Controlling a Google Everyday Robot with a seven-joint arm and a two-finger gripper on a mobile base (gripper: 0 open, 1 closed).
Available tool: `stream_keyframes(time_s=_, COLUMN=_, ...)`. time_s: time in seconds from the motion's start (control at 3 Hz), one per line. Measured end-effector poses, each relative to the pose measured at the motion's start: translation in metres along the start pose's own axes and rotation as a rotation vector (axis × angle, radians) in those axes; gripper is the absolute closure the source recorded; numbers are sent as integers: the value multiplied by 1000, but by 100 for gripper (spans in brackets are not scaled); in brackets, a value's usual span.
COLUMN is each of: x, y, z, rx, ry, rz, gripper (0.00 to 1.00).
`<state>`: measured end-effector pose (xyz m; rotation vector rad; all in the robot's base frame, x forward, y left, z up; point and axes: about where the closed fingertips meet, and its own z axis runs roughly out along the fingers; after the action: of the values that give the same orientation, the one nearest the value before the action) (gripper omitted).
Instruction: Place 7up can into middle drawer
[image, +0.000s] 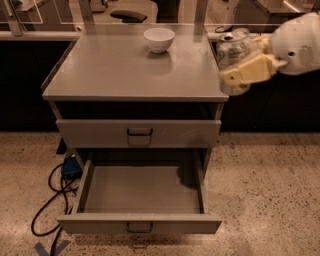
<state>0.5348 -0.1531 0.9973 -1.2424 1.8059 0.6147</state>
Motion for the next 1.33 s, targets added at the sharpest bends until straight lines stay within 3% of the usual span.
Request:
stream_keyframes(time_s=0.33, x=36, y=16, z=-10, rx=6, ry=41, rz=58, gripper=100)
stream_keyframes(time_s=0.67, x=36, y=16, z=-9, rx=6, ry=41, rz=58, gripper=100)
stream_keyframes(time_s=1.0, x=50, y=37, z=3, rx=-15, ry=38, rz=64, gripper=100)
stream_keyframes(time_s=1.33, x=44, y=84, z=18, rx=11, ry=-28, rz=14, gripper=100)
